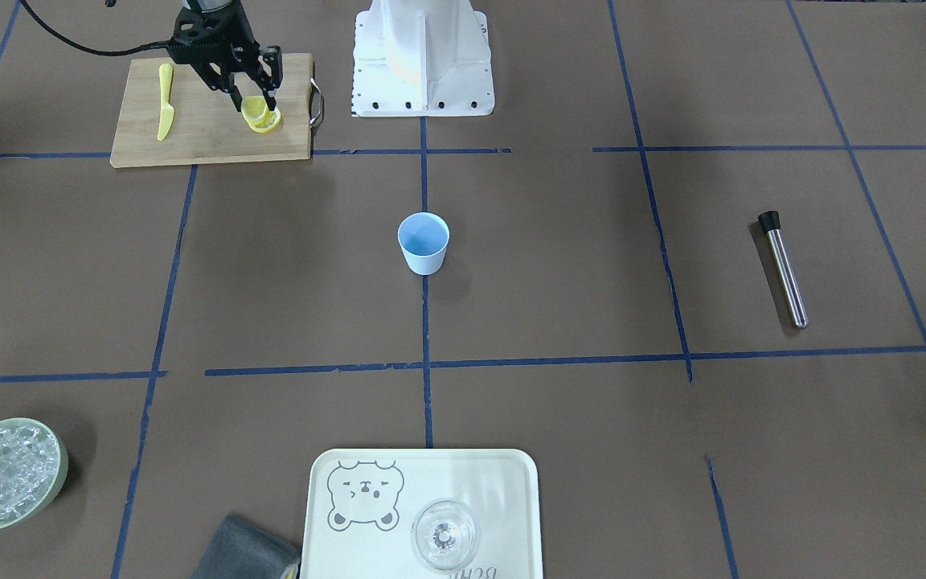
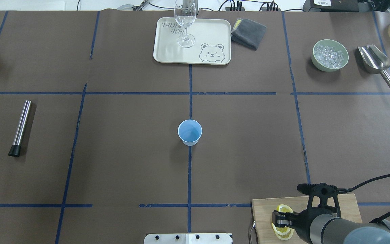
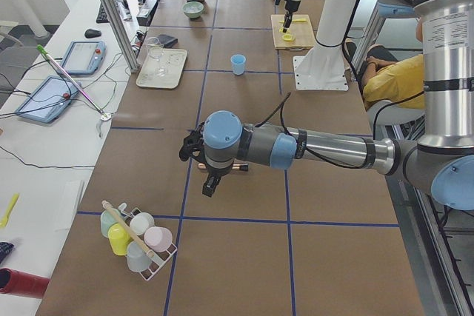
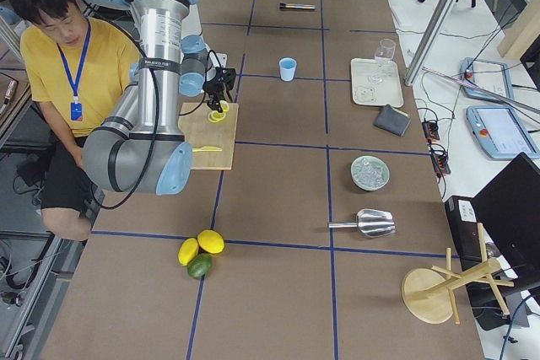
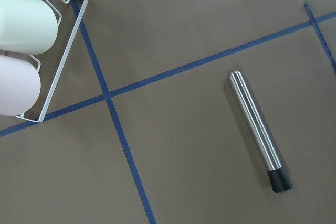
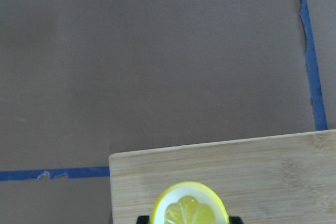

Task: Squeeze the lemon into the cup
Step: 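Carry the lemon slice with the right gripper over the blue cup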

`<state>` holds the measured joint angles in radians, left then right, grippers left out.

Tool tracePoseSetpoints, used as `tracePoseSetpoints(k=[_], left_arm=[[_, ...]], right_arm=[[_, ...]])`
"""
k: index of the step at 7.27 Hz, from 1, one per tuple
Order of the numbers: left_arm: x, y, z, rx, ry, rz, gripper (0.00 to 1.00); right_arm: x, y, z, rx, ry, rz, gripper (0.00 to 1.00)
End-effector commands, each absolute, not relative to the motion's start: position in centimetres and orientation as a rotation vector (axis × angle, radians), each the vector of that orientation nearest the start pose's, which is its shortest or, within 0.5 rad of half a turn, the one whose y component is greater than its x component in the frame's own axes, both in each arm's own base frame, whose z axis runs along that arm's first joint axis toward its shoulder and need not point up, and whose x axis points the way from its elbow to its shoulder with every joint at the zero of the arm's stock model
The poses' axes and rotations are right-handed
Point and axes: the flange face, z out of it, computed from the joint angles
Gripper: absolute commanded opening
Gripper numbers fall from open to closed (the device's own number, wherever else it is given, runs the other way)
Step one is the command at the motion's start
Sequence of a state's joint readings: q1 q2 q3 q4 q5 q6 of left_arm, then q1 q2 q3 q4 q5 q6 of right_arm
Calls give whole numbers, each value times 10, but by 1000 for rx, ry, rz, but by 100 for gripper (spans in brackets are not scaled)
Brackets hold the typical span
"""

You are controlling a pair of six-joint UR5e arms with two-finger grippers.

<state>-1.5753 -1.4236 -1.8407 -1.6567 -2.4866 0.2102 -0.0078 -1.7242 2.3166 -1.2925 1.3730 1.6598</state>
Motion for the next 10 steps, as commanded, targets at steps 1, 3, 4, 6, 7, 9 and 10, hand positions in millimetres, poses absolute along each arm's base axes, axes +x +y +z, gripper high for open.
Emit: tracePoseSetpoints(k=[1,3,4,6,7,9,10], left_arm=[[-56,-435,574,291,889,287,100],[-56,-435,575,289,889,286,100],[-56,-435,575,288,890,285,100],[-56,-435,575,288,890,285,100],[-56,-435,575,288,890,285,100],[-56,-435,576,286,890,285,100],[-56,-435,576,286,890,285,100]], right_arm=[[-407,-163,324,150,-939,196,57],[-407,-189,306,160,-980,249,57],[-411,-208,290,171,-1014,287,57],[-436,-261,267,135,-1018,344,57],[-450,-281,246,131,-1018,364,57],[-472,-315,203,138,-1005,399,57],[-475,-324,195,137,-1002,408,57]])
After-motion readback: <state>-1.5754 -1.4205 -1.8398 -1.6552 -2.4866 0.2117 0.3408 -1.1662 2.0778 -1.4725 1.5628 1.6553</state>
